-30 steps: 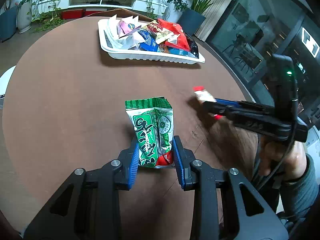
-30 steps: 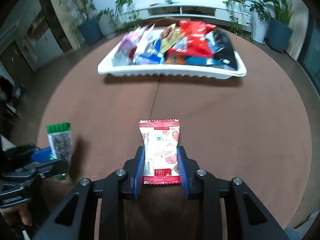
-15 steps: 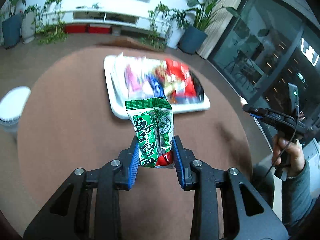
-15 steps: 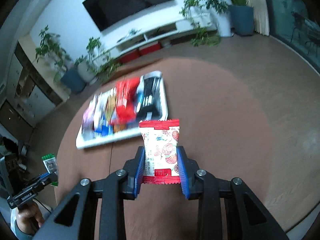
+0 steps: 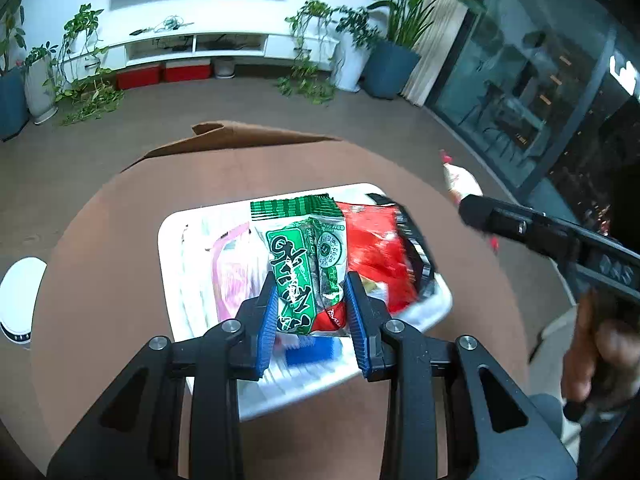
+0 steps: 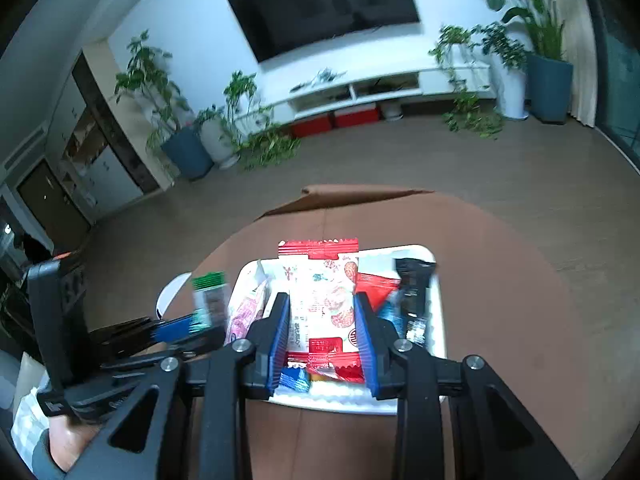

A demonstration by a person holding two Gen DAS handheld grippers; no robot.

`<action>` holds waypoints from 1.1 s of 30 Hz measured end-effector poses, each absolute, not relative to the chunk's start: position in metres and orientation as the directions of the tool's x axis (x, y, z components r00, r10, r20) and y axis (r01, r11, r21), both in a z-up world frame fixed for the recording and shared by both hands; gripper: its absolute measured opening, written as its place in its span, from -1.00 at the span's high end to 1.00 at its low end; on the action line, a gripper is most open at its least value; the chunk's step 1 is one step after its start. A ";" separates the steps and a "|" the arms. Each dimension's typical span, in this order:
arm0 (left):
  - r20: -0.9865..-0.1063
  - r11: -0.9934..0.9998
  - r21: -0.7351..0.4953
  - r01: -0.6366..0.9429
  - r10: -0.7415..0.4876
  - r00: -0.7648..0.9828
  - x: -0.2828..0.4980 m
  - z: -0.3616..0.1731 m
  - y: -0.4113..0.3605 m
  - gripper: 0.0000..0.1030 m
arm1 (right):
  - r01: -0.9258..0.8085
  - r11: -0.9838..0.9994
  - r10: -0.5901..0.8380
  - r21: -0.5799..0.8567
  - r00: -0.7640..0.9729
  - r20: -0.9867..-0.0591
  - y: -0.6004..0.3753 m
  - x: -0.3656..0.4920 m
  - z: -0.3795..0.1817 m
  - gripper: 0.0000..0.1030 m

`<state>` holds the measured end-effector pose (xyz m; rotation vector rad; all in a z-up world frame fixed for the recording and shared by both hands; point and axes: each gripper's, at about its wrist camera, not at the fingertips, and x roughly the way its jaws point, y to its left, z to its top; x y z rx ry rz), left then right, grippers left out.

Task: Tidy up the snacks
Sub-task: 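Carry the green bag and red-and-white packet over the white tray, then open both tools to release the packets into the tray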

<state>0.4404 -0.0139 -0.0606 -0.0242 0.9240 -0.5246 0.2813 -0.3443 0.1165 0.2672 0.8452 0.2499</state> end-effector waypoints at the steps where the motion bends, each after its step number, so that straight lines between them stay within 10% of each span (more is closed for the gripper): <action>1: -0.761 0.877 -0.238 0.417 -0.435 0.481 0.448 -0.066 -0.017 0.43 | -0.111 0.938 0.322 0.328 0.628 -0.708 -0.341 0.287 0.111 0.34; 27: -0.807 0.888 -0.224 0.402 -0.400 0.434 0.489 -0.134 -0.044 0.37 | -0.131 0.964 0.265 0.231 0.537 -0.801 -0.312 0.330 0.049 0.37; 33: -0.798 0.893 -0.221 0.391 -0.396 0.454 0.484 -0.131 -0.043 0.02 | -0.133 0.962 0.272 0.238 0.537 -0.799 -0.312 0.328 0.050 0.37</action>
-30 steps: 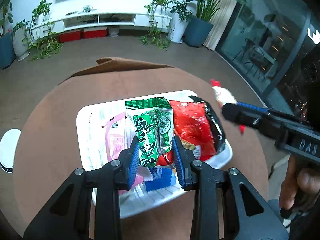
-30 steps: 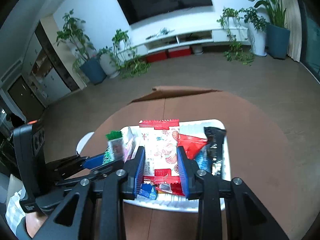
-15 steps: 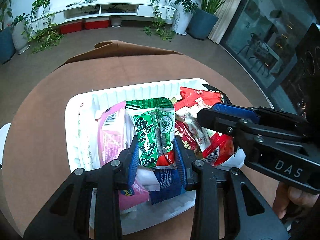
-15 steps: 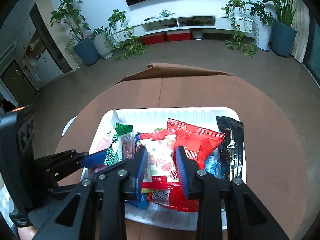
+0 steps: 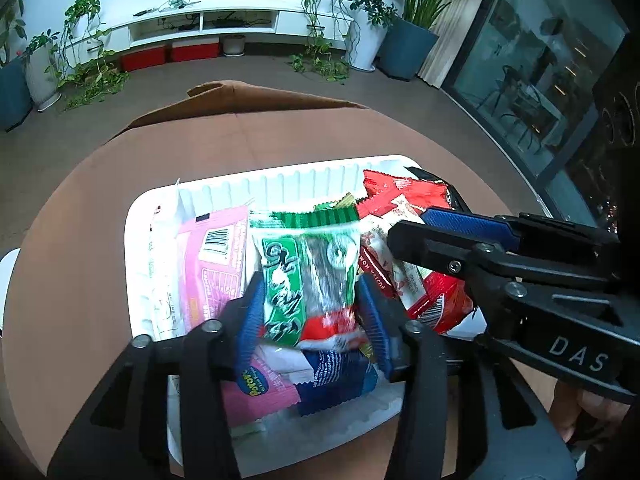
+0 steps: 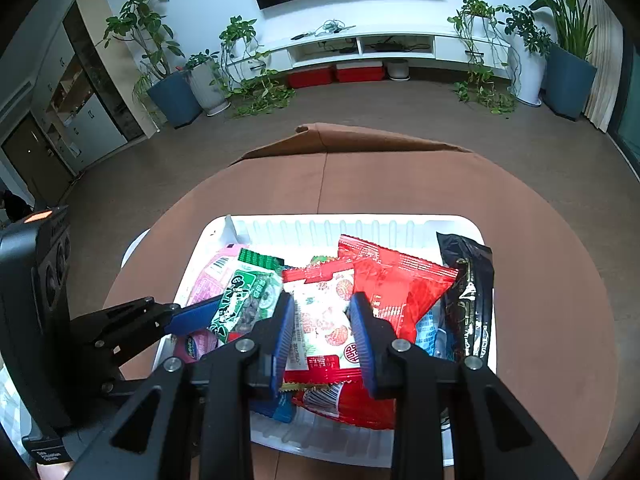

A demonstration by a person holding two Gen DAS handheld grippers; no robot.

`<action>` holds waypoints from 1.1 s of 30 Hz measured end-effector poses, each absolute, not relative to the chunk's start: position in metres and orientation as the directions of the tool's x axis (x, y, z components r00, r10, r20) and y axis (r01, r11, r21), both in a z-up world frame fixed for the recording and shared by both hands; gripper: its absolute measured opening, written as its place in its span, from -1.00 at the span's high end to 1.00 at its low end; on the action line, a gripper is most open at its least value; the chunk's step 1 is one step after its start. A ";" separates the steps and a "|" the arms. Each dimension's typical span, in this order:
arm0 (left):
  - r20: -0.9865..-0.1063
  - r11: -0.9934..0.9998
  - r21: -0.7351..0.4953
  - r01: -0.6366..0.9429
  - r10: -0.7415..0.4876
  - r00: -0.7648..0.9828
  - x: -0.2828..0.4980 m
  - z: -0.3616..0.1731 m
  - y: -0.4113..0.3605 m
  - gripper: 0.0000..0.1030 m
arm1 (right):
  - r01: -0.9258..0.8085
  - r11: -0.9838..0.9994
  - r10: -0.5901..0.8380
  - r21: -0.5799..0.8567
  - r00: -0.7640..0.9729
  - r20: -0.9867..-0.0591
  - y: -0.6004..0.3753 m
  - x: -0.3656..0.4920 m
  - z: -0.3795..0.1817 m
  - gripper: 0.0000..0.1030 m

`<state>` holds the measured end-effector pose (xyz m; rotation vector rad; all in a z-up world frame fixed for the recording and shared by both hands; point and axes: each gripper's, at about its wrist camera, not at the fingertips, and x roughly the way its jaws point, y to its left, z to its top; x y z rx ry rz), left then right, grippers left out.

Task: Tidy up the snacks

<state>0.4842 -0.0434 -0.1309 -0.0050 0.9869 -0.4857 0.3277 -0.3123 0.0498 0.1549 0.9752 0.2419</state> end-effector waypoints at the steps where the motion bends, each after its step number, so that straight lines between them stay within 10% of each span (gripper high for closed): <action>1: -0.795 0.894 -0.223 0.389 -0.397 0.458 0.485 -0.130 -0.043 -0.02 | -0.132 0.962 0.272 0.239 0.541 -0.796 -0.314 0.327 0.051 0.37; 6: -0.781 0.896 -0.211 0.390 -0.394 0.484 0.480 -0.123 -0.042 -0.33 | -0.119 0.962 0.269 0.246 0.571 -0.776 -0.321 0.320 0.061 0.36; 14: -0.718 0.916 -0.162 0.368 -0.365 0.593 0.442 -0.087 -0.030 -0.95 | -0.100 0.961 0.255 0.259 0.689 -0.679 -0.341 0.278 0.102 -0.26; 20: -0.589 0.972 0.014 0.233 -0.180 0.788 0.372 -0.042 -0.020 -0.96 | -0.046 0.987 0.106 0.153 0.905 -0.411 -0.353 0.190 0.150 -0.97; 25: -0.466 0.992 0.123 0.022 0.039 0.884 0.296 -0.017 -0.014 -0.97 | 0.033 0.999 -0.035 -0.022 0.994 -0.105 -0.335 0.107 0.183 -1.00; 28: -0.368 0.980 0.181 -0.076 0.139 0.919 0.250 -0.008 -0.014 -0.99 | 0.000 0.999 -0.003 -0.032 0.996 -0.089 -0.328 0.080 0.198 -1.00; 33: -0.462 0.995 0.102 0.002 0.046 0.886 0.214 -0.005 -0.007 -0.99 | -0.013 0.997 0.021 0.074 0.994 -0.110 -0.332 0.044 0.215 -1.00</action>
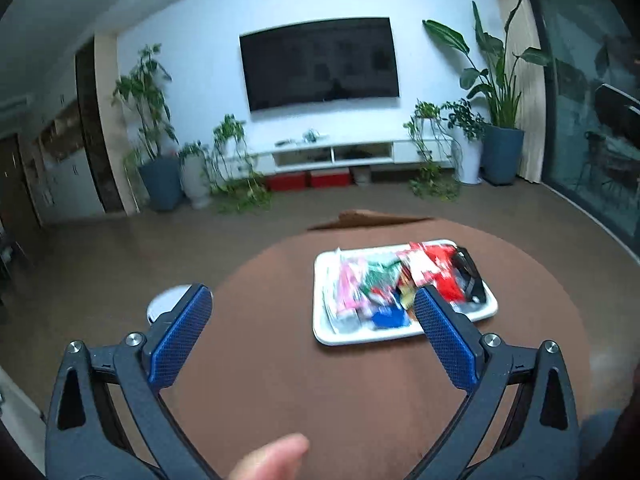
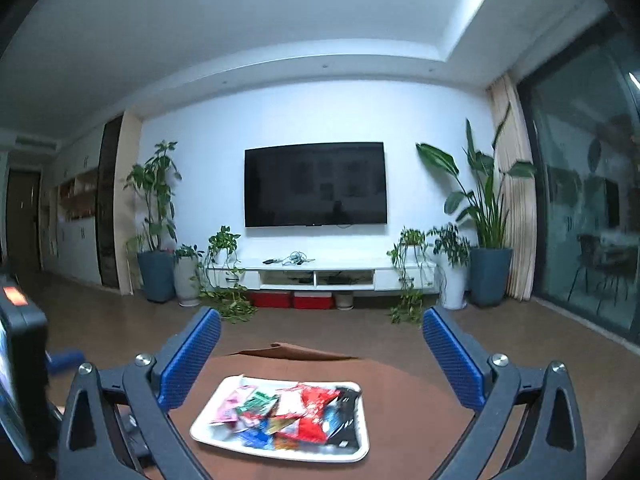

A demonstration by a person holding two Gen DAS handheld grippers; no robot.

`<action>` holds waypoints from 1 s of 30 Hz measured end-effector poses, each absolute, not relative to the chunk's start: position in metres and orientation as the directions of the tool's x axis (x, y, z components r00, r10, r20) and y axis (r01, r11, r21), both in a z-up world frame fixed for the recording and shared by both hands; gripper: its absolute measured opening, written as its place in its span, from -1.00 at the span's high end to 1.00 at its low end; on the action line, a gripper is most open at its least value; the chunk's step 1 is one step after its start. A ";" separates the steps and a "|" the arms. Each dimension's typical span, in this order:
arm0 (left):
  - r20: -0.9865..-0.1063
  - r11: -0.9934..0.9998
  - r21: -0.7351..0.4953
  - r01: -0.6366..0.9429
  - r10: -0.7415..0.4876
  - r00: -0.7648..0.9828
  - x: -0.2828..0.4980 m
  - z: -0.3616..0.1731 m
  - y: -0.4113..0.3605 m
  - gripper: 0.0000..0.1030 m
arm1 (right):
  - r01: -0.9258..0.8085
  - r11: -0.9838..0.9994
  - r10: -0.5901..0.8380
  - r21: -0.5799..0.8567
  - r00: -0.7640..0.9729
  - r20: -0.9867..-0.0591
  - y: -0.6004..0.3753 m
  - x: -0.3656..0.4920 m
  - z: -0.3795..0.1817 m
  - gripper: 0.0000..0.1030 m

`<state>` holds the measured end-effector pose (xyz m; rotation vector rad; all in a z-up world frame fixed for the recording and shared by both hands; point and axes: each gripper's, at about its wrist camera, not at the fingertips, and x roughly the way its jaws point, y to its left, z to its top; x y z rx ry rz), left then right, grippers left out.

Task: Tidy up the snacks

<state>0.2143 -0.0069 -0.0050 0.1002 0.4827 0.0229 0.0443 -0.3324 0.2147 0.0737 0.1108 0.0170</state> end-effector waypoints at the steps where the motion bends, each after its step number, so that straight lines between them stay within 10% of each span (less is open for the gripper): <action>1: -0.468 0.996 0.094 0.003 0.041 0.883 0.210 -0.005 -0.006 -0.99 | -0.031 0.995 0.043 0.097 0.991 -0.127 -0.333 0.037 0.217 -1.00; 30: -0.648 0.999 -0.046 0.029 -0.052 0.760 0.161 -0.068 0.004 -0.99 | 0.003 0.997 0.032 0.081 0.901 -0.433 -0.322 -0.022 0.110 -1.00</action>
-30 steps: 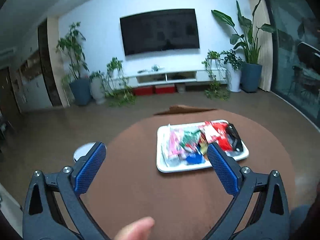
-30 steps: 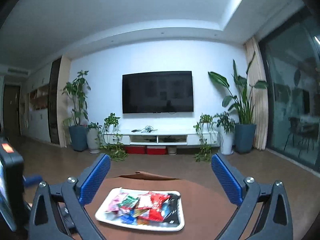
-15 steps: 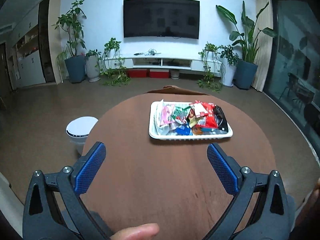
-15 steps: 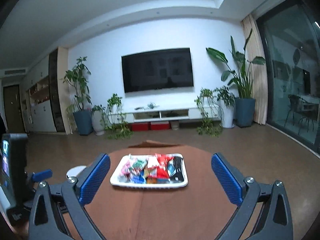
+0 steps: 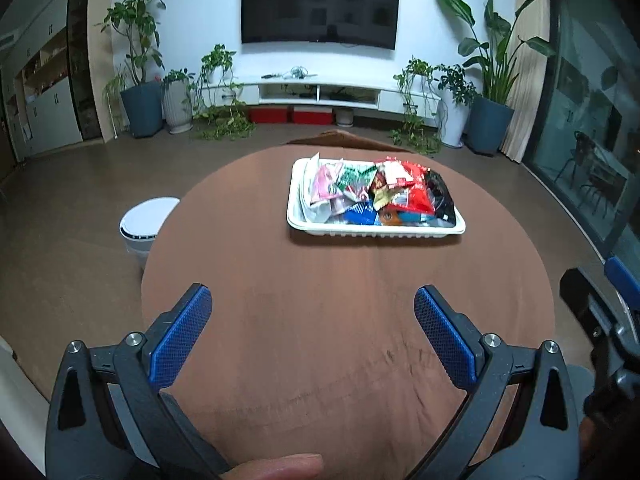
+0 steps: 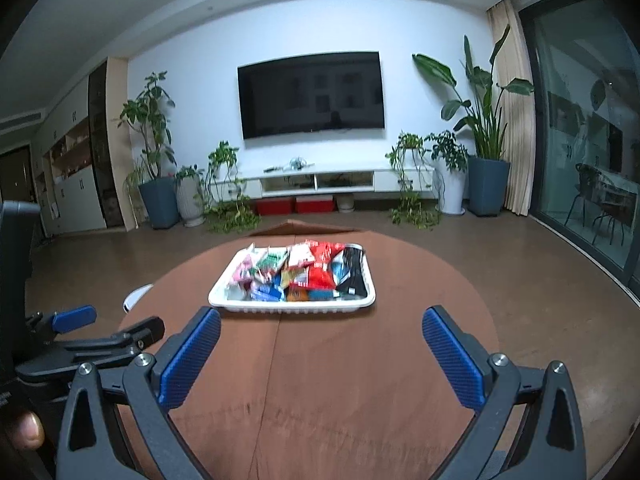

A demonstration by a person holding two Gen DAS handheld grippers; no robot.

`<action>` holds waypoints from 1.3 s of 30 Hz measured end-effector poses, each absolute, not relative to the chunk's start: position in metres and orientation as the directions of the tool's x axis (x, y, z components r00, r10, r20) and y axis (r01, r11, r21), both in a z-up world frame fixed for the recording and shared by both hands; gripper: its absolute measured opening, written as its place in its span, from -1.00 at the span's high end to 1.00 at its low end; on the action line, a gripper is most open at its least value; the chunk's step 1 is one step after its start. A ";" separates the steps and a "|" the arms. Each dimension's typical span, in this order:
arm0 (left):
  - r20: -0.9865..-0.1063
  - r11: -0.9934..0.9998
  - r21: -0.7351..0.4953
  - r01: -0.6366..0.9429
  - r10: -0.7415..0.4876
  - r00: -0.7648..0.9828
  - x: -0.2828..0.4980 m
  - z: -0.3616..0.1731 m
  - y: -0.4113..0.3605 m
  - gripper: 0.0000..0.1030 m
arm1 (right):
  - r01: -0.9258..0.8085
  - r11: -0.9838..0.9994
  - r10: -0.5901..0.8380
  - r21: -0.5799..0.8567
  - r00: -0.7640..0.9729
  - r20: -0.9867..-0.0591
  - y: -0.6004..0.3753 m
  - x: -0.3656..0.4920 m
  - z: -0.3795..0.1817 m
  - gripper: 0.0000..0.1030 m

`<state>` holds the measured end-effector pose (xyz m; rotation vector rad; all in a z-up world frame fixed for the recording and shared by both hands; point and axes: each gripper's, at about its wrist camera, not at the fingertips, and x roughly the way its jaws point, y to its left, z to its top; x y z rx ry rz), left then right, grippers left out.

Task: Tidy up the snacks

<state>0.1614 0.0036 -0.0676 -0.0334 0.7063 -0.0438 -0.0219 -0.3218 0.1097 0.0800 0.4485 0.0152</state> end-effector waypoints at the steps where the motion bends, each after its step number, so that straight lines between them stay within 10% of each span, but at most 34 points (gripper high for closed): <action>1: -0.656 0.998 -0.051 0.029 -0.055 0.753 0.162 -0.073 0.004 -0.99 | 0.003 0.997 0.034 0.083 0.895 -0.444 -0.322 -0.022 0.105 -1.00; 39: -0.745 1.000 -0.006 0.025 -0.022 0.667 0.197 -0.164 -0.006 -0.99 | 0.023 0.992 0.059 0.127 0.795 -0.603 -0.327 -0.010 0.019 -1.00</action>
